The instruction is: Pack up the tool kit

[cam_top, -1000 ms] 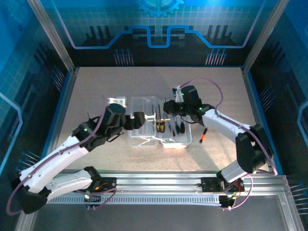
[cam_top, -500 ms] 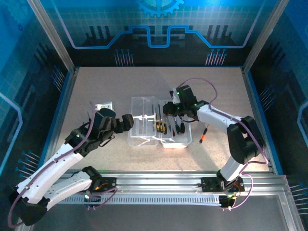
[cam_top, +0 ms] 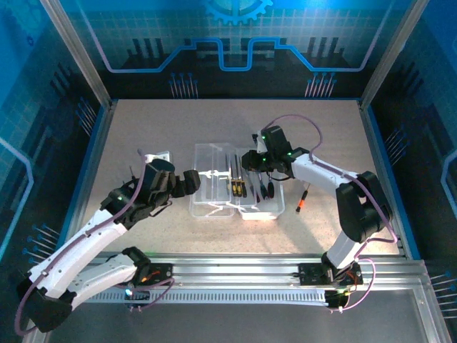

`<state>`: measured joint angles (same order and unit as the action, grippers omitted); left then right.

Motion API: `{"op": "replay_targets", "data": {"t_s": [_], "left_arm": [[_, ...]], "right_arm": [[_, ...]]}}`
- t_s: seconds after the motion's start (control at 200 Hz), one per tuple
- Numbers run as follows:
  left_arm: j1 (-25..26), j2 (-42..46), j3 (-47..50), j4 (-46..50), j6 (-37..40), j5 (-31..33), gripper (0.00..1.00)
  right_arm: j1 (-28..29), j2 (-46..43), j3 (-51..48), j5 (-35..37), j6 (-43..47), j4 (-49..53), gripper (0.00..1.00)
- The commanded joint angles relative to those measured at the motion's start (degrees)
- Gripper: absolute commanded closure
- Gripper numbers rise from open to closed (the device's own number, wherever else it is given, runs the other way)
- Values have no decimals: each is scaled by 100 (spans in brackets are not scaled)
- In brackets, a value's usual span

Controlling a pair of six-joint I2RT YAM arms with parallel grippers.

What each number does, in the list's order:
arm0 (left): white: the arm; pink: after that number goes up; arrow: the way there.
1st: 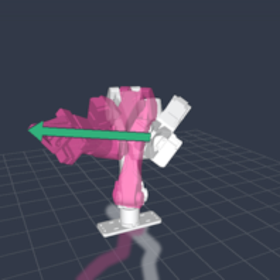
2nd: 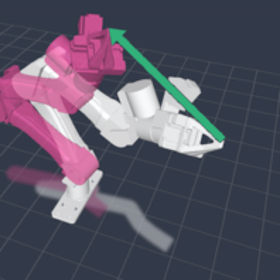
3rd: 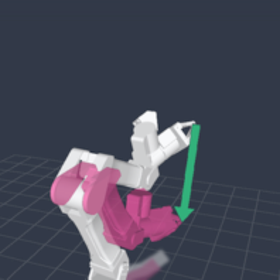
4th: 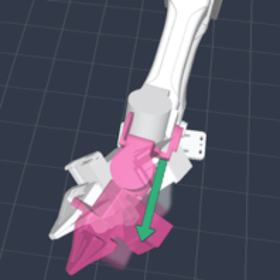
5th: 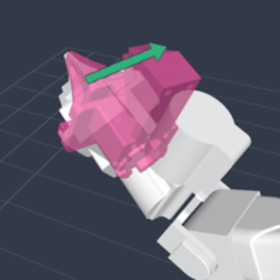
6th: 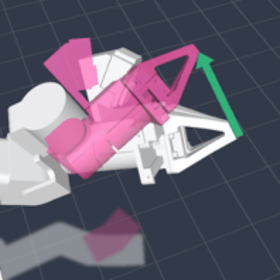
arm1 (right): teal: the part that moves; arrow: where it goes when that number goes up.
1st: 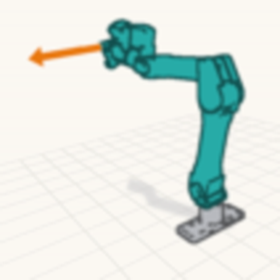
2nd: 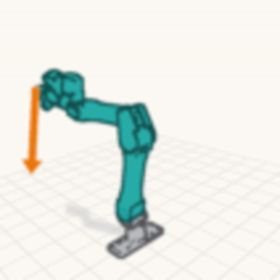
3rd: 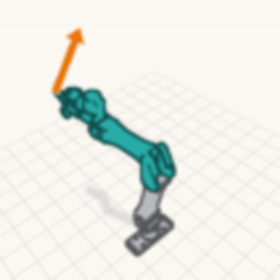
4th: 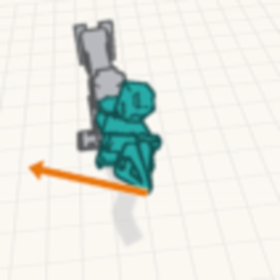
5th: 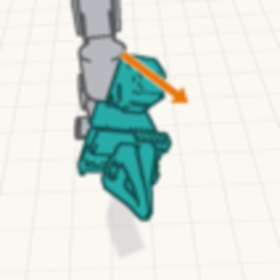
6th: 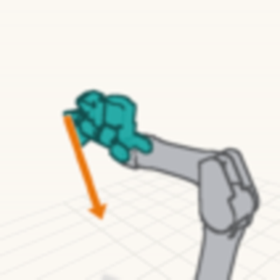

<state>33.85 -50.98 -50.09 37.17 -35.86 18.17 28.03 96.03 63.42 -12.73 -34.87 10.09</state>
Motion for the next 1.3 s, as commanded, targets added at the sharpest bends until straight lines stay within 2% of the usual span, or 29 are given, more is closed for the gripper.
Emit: {"op": "replay_targets", "data": {"t_s": [0.0, 0.305, 0.64, 0.745, 0.9, 0.976, 1.036, 1.131, 1.296], "left_arm": [[-63, -8, -107, -66, 105, -103, 0], [-95, 34, -134, -55, 178, -94, 1], [-146, 837, 890, -674, -226, 349, 1], [-167, 836, 1096, -692, -423, 468, 1], [-178, 688, 1220, -690, -551, 441, 1], [-177, 619, 1237, -652, -554, 394, 1], [-178, 582, 1253, -604, -538, 380, 1], [-179, 540, 1377, -664, -528, 401, 1], [-178, 371, 1453, -671, -727, 340, 1]], "right_arm": [[-97, 95, 92, 317, 60, 321, 82], [-98, -590, -25, 441, 30, 411, 79], [-210, -2258, -951, 1457, 286, 1222, 53], [-325, -2699, -1265, 1763, 379, 1631, 50], [-757, -3179, -1807, 1818, 323, 1971, 44], [-890, -3353, -2014, 2213, 219, 2113, 34], [-946, -3422, -2145, 2703, -16, 2217, 31], [-987, -3283, -2156, 3371, -562, 2524, 31], [-1001, -2375, -1644, 2908, -266, 2918, 39]]}}
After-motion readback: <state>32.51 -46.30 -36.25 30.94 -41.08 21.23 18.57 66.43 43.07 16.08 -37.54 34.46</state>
